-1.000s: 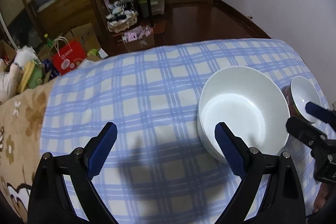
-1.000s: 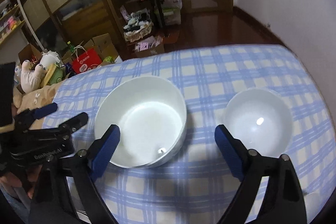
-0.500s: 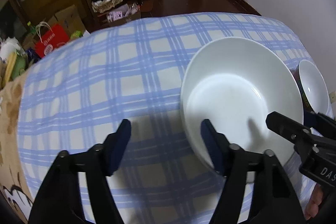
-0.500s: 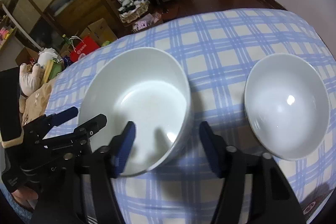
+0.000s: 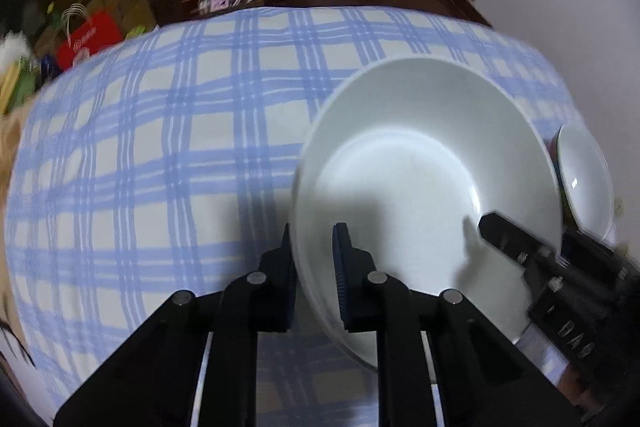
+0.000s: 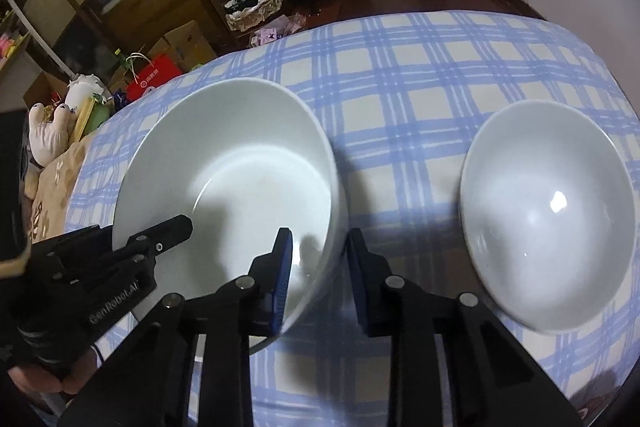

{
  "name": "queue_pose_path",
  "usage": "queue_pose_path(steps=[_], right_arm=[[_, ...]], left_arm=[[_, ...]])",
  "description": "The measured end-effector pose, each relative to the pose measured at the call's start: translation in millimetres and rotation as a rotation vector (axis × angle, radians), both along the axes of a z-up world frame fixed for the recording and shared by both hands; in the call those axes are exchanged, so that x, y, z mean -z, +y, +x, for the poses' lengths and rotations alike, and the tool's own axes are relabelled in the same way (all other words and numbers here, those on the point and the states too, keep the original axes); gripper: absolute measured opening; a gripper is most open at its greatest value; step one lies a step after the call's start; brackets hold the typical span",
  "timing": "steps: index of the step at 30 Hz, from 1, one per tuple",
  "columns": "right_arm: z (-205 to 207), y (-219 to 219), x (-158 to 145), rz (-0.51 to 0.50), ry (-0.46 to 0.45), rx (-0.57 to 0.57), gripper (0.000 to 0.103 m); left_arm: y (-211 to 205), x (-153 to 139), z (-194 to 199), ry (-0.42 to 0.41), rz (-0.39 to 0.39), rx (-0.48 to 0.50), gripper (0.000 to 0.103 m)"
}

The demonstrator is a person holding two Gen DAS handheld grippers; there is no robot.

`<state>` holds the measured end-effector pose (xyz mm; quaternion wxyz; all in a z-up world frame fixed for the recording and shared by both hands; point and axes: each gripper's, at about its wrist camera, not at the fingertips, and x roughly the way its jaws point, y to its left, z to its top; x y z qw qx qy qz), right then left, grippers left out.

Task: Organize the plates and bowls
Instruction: 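Close the left tool on a white bowl rim while the right tool grips the large bowl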

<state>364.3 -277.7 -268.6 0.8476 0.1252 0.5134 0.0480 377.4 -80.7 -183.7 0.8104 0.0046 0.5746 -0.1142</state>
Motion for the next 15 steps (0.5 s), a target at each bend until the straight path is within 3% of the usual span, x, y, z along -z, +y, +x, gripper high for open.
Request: queue_pose_path(steps=[5, 15], right_arm=[[-8.8, 7.9, -8.1, -0.021, -0.021, -0.012, 0.027], [-29.6, 14.2, -43.9, -0.055, -0.081, -0.026, 0.027]], left_arm=[[-1.0, -11.8, -11.6, -0.029, 0.053, 0.023, 0.016], [13.8, -38.9, -30.8, -0.036, -0.010, -0.008, 0.016]])
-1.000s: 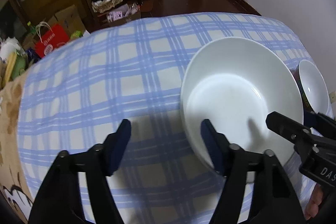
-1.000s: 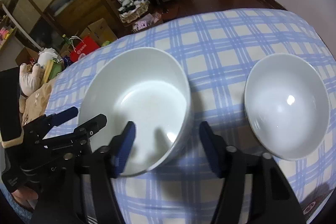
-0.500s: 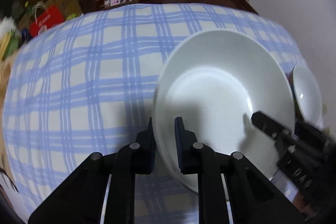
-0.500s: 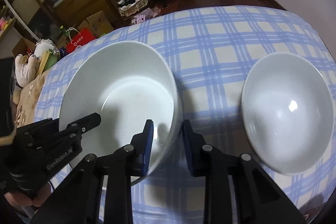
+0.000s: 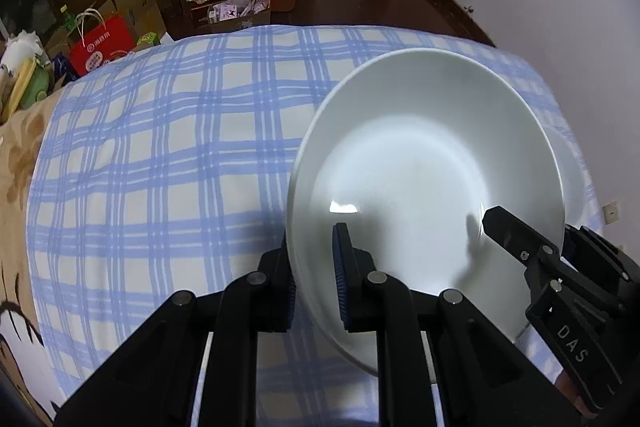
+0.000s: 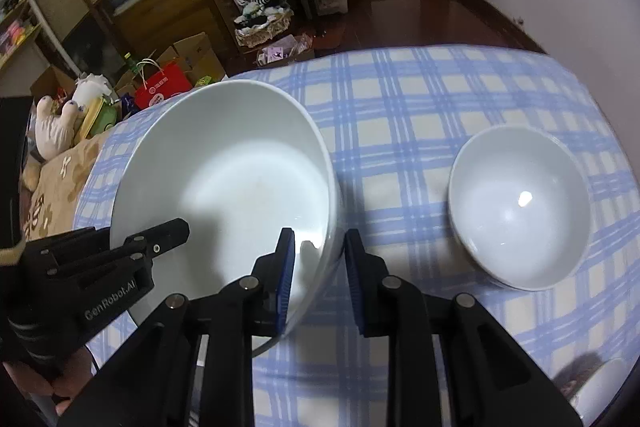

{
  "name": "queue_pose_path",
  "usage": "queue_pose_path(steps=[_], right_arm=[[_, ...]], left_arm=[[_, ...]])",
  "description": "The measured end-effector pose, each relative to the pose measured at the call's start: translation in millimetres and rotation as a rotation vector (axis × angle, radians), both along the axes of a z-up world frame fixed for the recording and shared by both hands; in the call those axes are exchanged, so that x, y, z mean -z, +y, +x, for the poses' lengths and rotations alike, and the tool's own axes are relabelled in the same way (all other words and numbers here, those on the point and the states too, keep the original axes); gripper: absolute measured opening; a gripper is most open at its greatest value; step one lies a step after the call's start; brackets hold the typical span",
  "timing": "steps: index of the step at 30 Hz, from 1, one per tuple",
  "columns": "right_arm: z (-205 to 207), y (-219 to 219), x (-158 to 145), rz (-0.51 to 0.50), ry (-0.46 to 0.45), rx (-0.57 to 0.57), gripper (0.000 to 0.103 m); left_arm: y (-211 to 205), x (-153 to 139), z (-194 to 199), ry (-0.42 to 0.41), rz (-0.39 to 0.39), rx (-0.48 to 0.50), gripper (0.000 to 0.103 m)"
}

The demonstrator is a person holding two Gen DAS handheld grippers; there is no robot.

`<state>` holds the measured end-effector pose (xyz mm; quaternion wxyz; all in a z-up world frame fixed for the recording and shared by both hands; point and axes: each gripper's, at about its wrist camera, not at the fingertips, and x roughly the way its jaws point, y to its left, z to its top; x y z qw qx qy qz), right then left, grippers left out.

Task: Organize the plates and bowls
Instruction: 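Close the left tool on a white bowl rim while the right tool grips the large bowl, then lift and carry the large white bowl with both tools across the cloth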

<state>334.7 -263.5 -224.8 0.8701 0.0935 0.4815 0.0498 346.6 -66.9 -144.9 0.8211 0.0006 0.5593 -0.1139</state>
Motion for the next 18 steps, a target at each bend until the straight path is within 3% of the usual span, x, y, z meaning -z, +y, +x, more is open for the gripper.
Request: queue_pose_path(steps=[5, 18], right_arm=[[-15.5, -4.2, -13.1, 0.014, -0.006, 0.004, 0.026], [-73.6, -23.0, -55.4, -0.039, -0.054, 0.027, 0.026]], left_arm=[[-5.5, -17.7, -16.3, -0.036, 0.027, 0.012, 0.016], [-26.9, -46.0, -77.6, -0.074, -0.015, 0.064, 0.016]])
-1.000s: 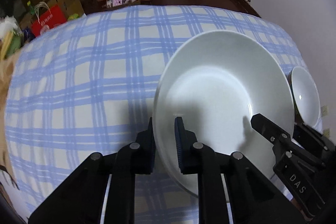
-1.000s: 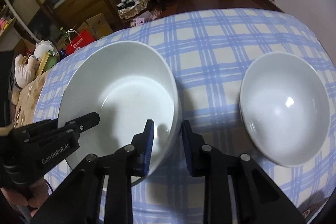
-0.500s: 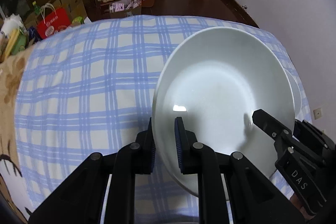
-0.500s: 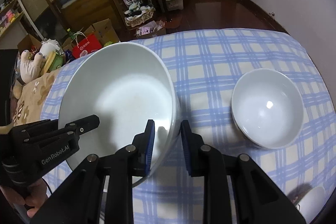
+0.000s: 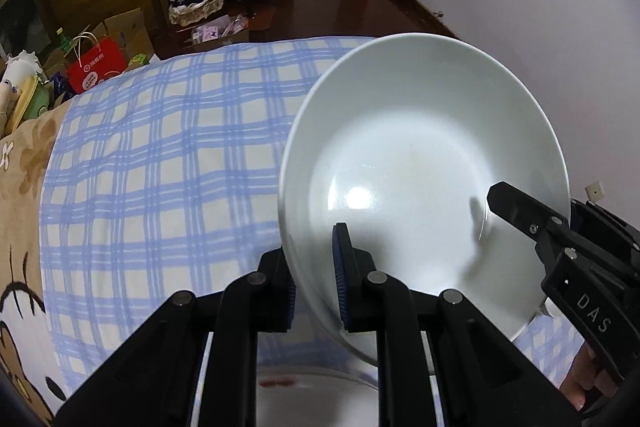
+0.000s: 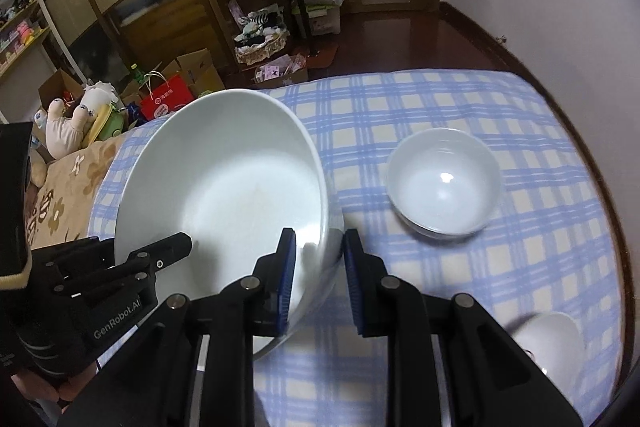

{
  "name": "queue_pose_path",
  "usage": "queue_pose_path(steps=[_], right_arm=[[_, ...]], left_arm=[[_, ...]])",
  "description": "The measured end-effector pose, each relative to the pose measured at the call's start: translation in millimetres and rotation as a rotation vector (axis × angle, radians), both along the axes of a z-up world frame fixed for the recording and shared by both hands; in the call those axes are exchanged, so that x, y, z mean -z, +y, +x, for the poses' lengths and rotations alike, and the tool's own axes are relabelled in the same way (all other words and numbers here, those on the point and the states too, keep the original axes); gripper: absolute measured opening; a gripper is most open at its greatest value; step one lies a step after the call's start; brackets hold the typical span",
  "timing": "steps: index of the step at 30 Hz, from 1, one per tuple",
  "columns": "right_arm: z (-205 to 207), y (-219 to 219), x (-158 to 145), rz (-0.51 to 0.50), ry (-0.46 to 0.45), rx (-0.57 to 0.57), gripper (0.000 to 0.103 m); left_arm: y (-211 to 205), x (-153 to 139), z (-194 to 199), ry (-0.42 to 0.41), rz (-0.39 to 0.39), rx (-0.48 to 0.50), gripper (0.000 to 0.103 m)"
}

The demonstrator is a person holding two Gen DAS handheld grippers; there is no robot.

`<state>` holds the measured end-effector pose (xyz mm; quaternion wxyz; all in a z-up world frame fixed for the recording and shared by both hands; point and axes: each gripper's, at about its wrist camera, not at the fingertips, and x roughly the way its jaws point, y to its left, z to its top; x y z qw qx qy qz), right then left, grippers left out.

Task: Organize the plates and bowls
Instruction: 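Lift and carry the large white bowl with both tools across the cloth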

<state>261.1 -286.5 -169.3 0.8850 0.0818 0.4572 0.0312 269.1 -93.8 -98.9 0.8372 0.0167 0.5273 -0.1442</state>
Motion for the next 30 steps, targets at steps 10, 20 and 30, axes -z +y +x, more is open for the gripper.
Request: queue_pose_path(steps=[10, 20, 30], right_arm=[[-62.6, -27.7, -16.7, -0.008, -0.017, 0.030, 0.025], [-126.4, -45.3, -29.7, -0.035, -0.032, 0.072, 0.025], [-173.6, -62.3, -27.1, -0.017, -0.045, 0.119, 0.026]], left_arm=[[-21.5, -22.5, -52.7, -0.037, -0.033, 0.039, 0.016], [-41.4, -32.0, -107.4, -0.056, -0.058, 0.100, 0.016], [-58.6, -28.7, -149.6, -0.054, -0.043, 0.142, 0.016]])
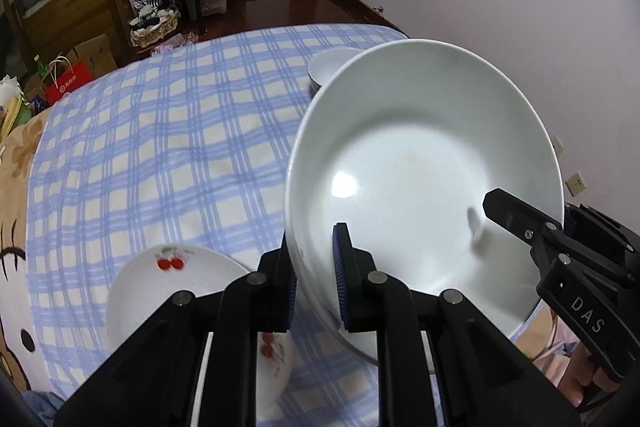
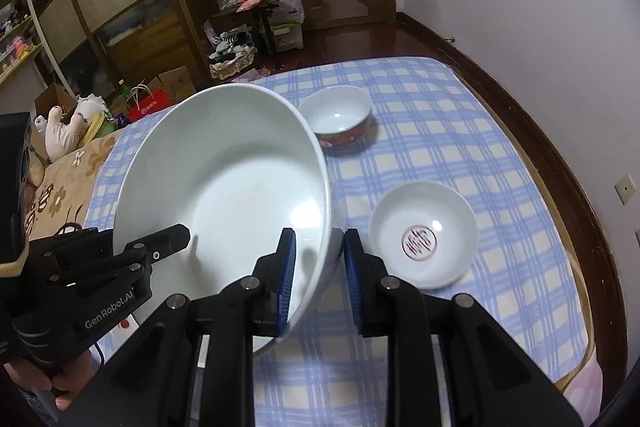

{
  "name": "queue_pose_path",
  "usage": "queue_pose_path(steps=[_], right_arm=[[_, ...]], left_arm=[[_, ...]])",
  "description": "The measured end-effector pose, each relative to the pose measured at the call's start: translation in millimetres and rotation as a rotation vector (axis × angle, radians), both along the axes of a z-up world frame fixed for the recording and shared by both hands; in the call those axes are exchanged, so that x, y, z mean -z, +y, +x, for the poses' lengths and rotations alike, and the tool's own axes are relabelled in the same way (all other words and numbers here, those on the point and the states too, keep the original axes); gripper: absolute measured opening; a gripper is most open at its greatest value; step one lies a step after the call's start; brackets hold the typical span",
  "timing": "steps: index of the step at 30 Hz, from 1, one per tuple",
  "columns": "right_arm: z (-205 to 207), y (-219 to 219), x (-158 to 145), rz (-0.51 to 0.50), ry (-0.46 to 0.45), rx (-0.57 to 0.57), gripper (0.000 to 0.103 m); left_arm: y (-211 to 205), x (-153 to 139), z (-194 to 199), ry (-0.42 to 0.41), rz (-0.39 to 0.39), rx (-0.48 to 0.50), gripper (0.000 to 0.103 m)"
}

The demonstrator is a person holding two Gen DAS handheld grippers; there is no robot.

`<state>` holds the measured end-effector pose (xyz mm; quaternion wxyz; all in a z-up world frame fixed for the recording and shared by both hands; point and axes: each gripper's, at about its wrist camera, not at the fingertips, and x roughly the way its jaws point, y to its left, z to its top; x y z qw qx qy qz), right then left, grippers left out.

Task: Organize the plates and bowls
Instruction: 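Lift and carry the large white bowl with both tools across the cloth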

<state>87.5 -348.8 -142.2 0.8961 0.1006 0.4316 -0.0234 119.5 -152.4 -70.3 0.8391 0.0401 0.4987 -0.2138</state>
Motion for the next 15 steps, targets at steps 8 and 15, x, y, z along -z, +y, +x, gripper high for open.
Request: queue_pose_path(steps=[8, 15], right_arm=[[-28.2, -9.0, 18.1, 0.036, 0.004, 0.040, 0.026], [-42.3, -17.8, 40.0, 0.085, 0.027, 0.068, 0.026]], left_arm=[[-10.8, 11.1, -23.5, 0.001, 0.018, 0.022, 0.016], [-19.1, 21.0, -35.1, -0.011, 0.041, 0.041, 0.016]])
